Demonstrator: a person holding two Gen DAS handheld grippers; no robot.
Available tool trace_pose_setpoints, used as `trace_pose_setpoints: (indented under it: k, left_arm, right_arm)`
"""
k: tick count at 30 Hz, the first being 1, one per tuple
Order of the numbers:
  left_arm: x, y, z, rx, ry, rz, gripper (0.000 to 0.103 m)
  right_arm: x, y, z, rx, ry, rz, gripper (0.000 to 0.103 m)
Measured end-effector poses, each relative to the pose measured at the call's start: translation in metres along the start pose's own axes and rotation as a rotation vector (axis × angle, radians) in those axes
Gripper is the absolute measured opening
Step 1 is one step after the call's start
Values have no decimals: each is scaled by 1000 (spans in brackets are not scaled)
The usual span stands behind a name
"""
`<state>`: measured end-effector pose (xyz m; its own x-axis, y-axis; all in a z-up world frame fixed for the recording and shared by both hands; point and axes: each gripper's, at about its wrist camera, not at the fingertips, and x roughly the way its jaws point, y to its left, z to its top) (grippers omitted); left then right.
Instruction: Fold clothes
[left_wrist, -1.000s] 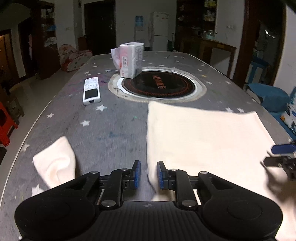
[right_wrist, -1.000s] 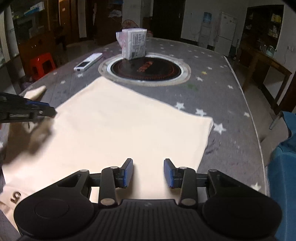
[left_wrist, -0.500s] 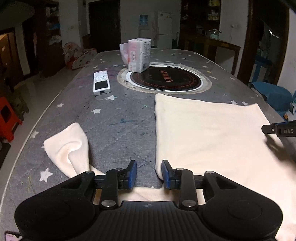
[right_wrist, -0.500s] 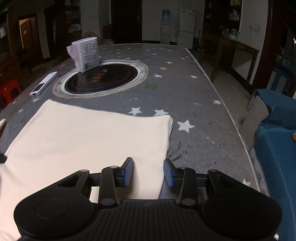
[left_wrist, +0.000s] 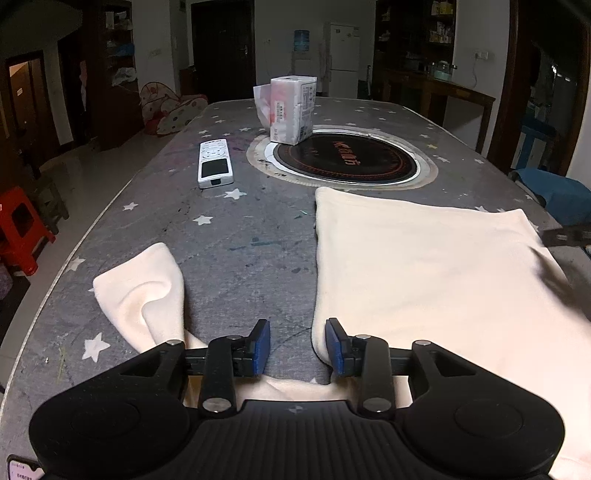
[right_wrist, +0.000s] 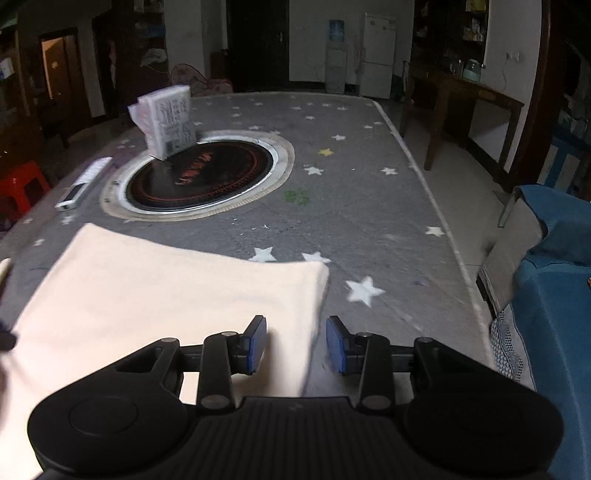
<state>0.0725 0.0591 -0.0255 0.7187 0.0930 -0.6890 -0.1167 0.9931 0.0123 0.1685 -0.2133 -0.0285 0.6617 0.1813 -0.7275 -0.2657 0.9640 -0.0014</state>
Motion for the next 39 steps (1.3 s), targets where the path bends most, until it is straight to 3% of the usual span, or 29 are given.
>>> trace_pose_setpoints:
  k: [3, 7, 13, 16, 19, 22, 24, 27, 29, 34, 39]
  left_arm:
    - [-1, 0, -1, 6, -1, 7, 38]
    - [-2, -2, -2, 18, -3, 12, 38]
    - [-3, -1, -2, 27, -2, 14, 41]
    - [-4, -1, -3, 32, -4, 18, 42]
    - [-4, -1, -4, 36, -8, 23, 44]
    - [-5, -2, -5, 45, -9, 31, 44]
    - [-5, -2, -5, 39, -8, 34, 44]
    - [-5, -1, -5, 32, -6, 33, 44]
    - [-5, -2, -6, 42, -9, 33, 43]
    - [-4, -3, -7, 49, -20, 53, 41]
    - [-3, -2, -6, 35, -20, 75, 41]
  right_arm:
    - [-31, -11, -16, -12, 3, -21, 36]
    - [-70, -29, -51, -29, -1, -115, 37]
    - [-108, -64, -104, 42, 52, -235, 42]
    - [-120, -76, -123, 67, 69, -320, 43]
    - [-130, -75, -124, 76, 25, -342, 43]
    - [-135, -62, -115, 68, -42, -288, 43]
    - [-132, -50, -107, 67, -63, -182, 42]
    - [-110, -31, -98, 74, -30, -9, 40]
    - [-90, -20, -92, 67, -1, 61, 37]
    - [-49, -4, -78, 49, 31, 107, 26]
    - [-43, 0, -67, 90, -8, 111, 22]
